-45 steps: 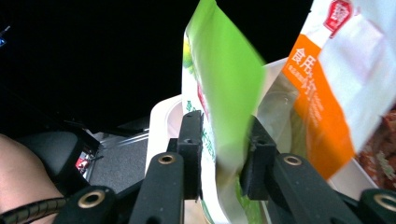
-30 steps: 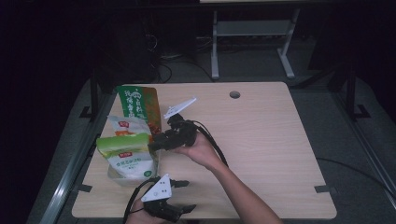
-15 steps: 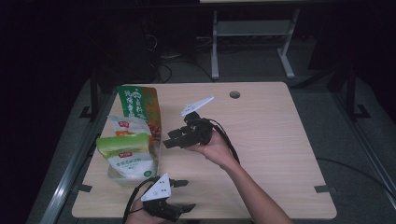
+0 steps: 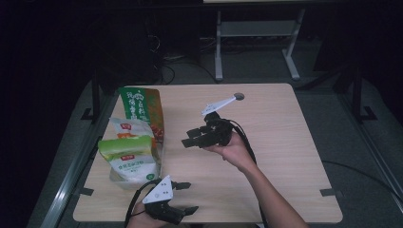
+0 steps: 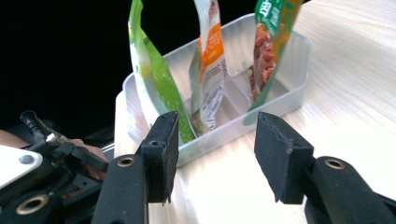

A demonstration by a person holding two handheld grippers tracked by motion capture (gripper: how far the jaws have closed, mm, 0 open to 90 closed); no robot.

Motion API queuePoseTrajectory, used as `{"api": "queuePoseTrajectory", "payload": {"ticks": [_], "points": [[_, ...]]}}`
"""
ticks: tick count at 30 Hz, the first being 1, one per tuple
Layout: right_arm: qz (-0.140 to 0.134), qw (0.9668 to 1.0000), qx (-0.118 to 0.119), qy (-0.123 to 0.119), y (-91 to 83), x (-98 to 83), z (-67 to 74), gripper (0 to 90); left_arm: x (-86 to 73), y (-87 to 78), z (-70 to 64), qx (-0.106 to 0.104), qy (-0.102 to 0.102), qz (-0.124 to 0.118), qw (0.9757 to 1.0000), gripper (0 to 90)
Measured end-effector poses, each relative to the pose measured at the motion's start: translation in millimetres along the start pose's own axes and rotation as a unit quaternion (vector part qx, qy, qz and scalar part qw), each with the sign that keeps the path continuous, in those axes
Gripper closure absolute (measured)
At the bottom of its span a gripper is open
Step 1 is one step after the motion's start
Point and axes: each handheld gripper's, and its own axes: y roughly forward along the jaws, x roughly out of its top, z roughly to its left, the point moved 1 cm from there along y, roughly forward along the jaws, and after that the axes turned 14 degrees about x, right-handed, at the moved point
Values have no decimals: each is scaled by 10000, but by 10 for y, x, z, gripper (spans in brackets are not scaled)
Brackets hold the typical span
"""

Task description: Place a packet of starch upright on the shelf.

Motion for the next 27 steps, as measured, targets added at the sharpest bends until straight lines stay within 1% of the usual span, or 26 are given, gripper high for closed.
{"api": "queuePoseTrajectory", "payload": {"ticks": [9, 11, 13, 17, 24, 25, 27], "points": [[-24, 9998, -143, 148, -189, -144, -52, 472, -1, 0, 2, 1, 10, 8, 10000, 255], [-13, 9996, -185, 203, -225, -170, -57, 468, 0, -1, 10, 4, 33, 6, 10000, 255], [6, 9996, -214, 205, -258, -189, -70, 464, 0, -3, 16, 12, 79, 12, 10000, 255], [-72, 9994, -273, 223, -324, -230, -75, 462, -1, -3, 8, -1, 37, 22, 10000, 255], [-95, 9988, -363, 299, -426, -321, -95, 458, -3, 2, 10, 0, 46, 34, 10000, 255], [-109, 9987, -369, 323, -440, -333, -96, 458, -4, 5, 7, -7, 13, 20, 10000, 255], [-118, 9986, -398, 316, -464, -361, -104, 457, -4, 5, 7, -11, 13, 18, 10000, 255]]}}
